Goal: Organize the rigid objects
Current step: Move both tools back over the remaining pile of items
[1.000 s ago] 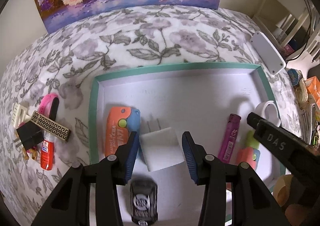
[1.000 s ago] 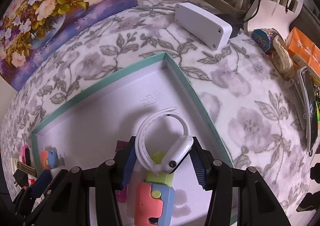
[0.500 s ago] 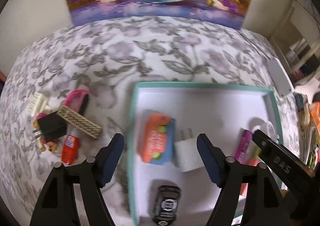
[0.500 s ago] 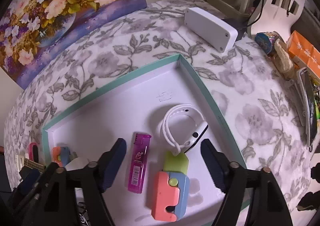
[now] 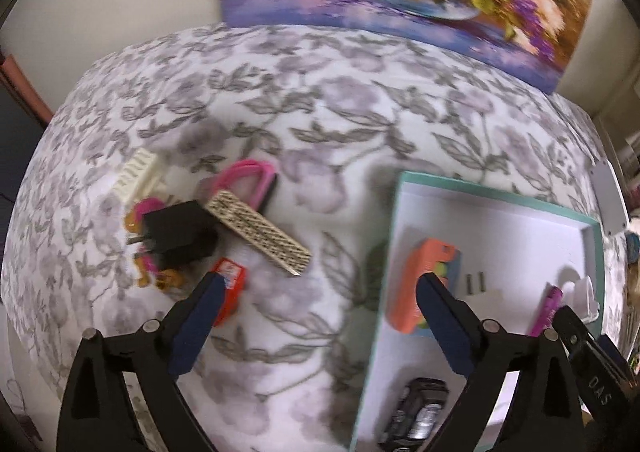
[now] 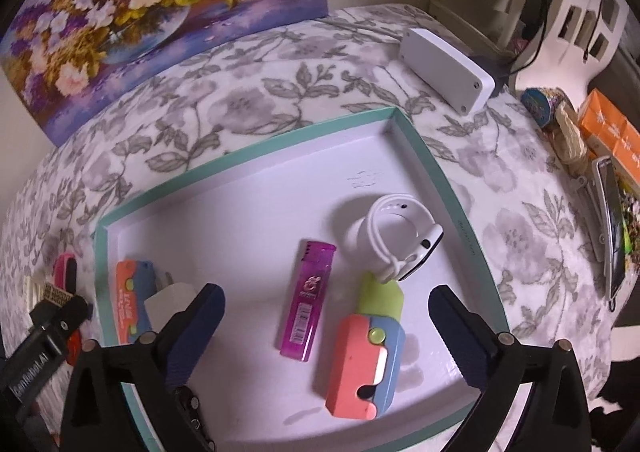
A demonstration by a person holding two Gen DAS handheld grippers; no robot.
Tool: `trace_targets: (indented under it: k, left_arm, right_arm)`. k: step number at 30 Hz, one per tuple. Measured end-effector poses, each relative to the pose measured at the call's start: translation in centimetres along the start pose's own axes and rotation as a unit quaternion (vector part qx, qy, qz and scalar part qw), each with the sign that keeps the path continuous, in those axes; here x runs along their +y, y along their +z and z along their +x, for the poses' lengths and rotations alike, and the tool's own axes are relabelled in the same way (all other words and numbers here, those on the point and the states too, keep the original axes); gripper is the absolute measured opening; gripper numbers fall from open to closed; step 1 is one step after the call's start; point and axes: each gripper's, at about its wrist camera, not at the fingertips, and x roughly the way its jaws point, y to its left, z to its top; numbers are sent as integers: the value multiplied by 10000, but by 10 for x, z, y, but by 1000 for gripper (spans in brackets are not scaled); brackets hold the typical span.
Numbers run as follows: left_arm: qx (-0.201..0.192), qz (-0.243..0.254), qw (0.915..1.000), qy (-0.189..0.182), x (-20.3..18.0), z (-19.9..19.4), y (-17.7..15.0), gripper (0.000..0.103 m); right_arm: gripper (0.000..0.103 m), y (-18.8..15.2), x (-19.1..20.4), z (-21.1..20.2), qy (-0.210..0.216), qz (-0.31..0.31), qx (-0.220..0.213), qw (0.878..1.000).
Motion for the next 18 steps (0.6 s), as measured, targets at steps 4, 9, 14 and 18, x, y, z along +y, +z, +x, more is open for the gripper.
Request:
trace_targets:
  k: [4, 9, 14, 18]
  left_arm:
    - [-92, -204, 9997, 85, 21, -7, 2, 97]
    - [-293, -448, 9985, 148, 45, -22, 4, 97]
    - [-563, -740, 9955, 207, 74, -38, 6, 97]
    - [-649, -938, 9931, 289, 100, -45, 7, 97]
  right_arm:
    - [103, -5, 10, -7, -69, -83, -72, 9999]
    - [103, -12, 27, -20, 114, -233, -162, 9995]
    - [103, -19, 44, -40, 329, -283, -342, 9985]
    - [103, -24, 60, -52, 534, -385, -444, 9968]
